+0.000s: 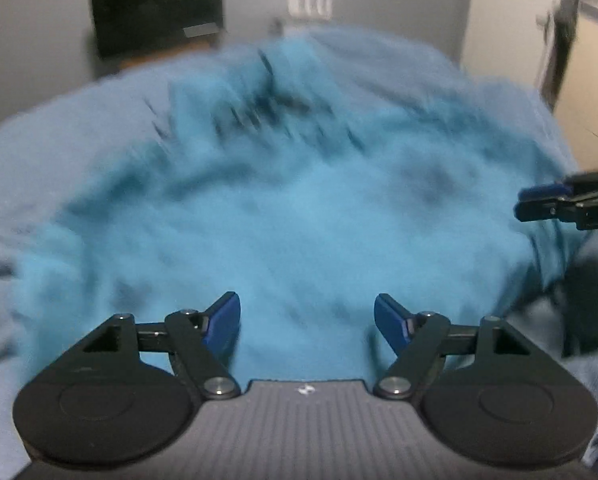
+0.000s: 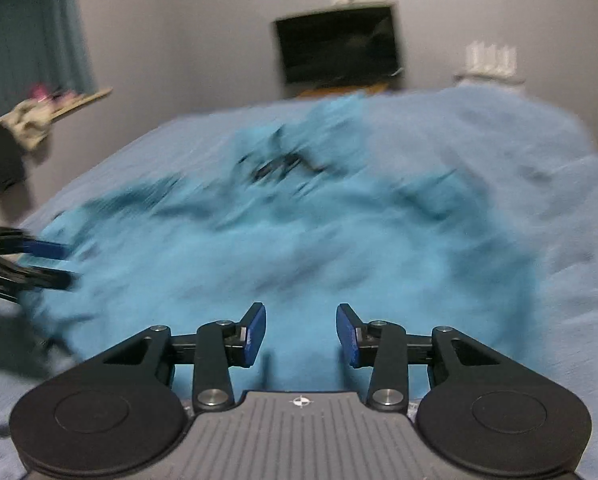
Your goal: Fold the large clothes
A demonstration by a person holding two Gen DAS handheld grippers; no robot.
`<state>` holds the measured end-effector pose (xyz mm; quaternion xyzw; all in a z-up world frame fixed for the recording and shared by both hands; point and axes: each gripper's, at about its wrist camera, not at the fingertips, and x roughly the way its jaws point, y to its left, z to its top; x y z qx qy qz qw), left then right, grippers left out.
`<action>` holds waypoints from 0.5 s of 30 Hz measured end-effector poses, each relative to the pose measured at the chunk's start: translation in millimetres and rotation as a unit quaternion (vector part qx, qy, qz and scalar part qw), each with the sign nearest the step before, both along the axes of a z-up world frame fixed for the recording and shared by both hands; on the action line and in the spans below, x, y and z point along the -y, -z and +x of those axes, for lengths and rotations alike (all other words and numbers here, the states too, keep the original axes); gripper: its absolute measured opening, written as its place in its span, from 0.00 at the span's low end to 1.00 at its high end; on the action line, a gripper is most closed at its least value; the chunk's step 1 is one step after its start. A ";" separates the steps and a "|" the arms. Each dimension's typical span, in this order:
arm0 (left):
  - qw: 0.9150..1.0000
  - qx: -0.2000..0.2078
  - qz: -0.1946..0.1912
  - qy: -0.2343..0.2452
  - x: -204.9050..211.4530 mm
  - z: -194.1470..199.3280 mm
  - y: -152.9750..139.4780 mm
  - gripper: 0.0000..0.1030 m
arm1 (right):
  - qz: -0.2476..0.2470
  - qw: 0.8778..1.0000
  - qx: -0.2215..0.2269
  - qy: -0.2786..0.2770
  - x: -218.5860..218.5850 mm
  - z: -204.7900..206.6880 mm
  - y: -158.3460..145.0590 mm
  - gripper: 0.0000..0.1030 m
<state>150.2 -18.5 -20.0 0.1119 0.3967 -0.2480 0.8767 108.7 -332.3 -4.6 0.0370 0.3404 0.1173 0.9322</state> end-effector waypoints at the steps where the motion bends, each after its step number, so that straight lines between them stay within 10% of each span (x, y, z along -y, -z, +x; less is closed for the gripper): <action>1: 1.000 -0.007 0.020 0.001 4.4 -1.5 10.7 0.71 | -0.001 1.000 -0.022 -0.008 -8.7 1.8 8.5 0.40; 7: 0.997 -0.010 0.077 0.005 6.9 -16.4 30.1 0.72 | -0.053 0.994 -0.085 0.053 -1.2 -4.7 44.0 0.46; 15: 0.998 0.053 0.035 -0.013 8.0 13.6 3.4 0.77 | 0.002 0.996 -0.001 0.094 17.4 -11.2 23.8 0.47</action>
